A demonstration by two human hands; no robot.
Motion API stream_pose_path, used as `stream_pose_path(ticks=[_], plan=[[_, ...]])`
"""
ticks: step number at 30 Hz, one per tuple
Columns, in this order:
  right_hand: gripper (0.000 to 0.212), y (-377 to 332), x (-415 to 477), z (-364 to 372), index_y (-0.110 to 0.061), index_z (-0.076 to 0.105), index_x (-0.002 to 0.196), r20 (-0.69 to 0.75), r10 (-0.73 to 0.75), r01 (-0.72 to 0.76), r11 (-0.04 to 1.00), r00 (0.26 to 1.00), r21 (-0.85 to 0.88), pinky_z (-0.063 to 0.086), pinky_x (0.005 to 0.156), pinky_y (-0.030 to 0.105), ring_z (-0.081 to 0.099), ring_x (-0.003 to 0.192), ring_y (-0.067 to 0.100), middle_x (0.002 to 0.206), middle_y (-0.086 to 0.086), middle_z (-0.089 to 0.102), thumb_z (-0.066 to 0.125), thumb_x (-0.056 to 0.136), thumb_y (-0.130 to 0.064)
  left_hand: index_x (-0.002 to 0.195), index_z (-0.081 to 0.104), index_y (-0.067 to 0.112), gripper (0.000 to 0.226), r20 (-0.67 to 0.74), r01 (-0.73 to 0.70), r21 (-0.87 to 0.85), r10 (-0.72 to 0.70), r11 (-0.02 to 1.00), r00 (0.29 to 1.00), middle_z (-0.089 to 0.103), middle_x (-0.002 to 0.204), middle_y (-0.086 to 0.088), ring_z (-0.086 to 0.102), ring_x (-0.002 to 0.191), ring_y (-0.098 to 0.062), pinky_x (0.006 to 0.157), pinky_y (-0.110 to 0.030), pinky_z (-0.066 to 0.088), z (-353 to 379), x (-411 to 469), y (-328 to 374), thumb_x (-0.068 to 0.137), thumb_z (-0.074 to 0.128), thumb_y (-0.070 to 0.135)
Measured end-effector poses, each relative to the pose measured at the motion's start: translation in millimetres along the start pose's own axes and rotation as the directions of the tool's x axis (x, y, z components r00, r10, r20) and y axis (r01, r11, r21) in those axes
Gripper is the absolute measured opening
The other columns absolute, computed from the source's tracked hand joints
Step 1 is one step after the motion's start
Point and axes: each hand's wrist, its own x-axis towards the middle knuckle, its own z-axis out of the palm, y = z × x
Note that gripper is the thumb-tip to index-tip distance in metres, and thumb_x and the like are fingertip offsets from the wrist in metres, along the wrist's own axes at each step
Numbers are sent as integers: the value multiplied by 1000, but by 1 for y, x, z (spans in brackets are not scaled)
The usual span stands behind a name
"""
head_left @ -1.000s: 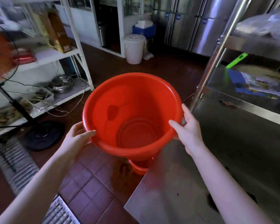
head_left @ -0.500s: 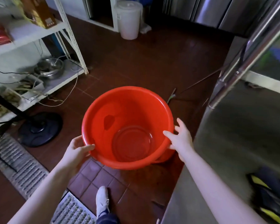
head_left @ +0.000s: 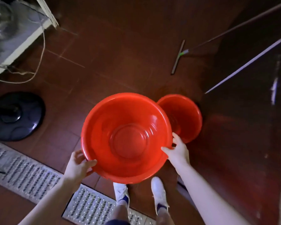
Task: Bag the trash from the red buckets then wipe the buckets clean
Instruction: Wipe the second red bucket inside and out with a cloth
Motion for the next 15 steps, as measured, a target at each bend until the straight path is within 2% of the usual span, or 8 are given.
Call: stream_pose_path(ticks=[2, 5, 7, 10, 15], plan=[[78, 11, 28, 28, -30, 42, 144, 15, 9, -8, 999, 1000, -39, 50, 100, 44, 61, 115, 20, 133, -2, 60, 76, 78, -6, 125, 41, 13, 59, -27, 48, -21, -48, 999, 998, 58, 118, -14, 63, 100, -32, 74, -45, 53, 0, 35, -17, 80, 68, -12], [76, 25, 74, 65, -30, 41, 144, 50, 8, -3, 996, 999, -91, 49, 102, 42, 61, 116, 19, 133, -4, 59, 75, 79, -6, 132, 40, 11, 68, -66, 113, -58, -117, 992, 991, 56, 120, -16, 62, 105, -38, 84, -50, 53, 5, 88, -43, 77, 68, -18], [75, 33, 107, 87, -26, 43, 143, 67, 6, 1, 996, 998, -94, 50, 100, 44, 61, 115, 21, 134, -1, 58, 75, 79, -5, 132, 41, 10, 68, -100, 141, -80, -149, 987, 984, 55, 122, -17, 62, 105, -39, 84, -49, 52, 8, 122, -60, 76, 67, -19], [76, 45, 154, 118, -21, 40, 146, 104, 5, 6, 994, 995, -111, 51, 98, 47, 59, 119, 25, 138, 5, 55, 75, 80, -4, 131, 41, 9, 66, -145, 156, -113, -171, 981, 974, 55, 120, -14, 63, 91, -32, 78, -45, 52, 15, 172, -77, 77, 67, -19], [78, 50, 218, 157, -21, 37, 148, 145, -17, 42, 985, 989, -170, 50, 100, 47, 55, 126, 26, 140, 5, 54, 74, 81, -3, 132, 41, 11, 68, -193, 148, -144, -175, 978, 966, 56, 117, -12, 65, 89, -30, 85, -49, 53, 27, 238, -89, 77, 66, -19]])
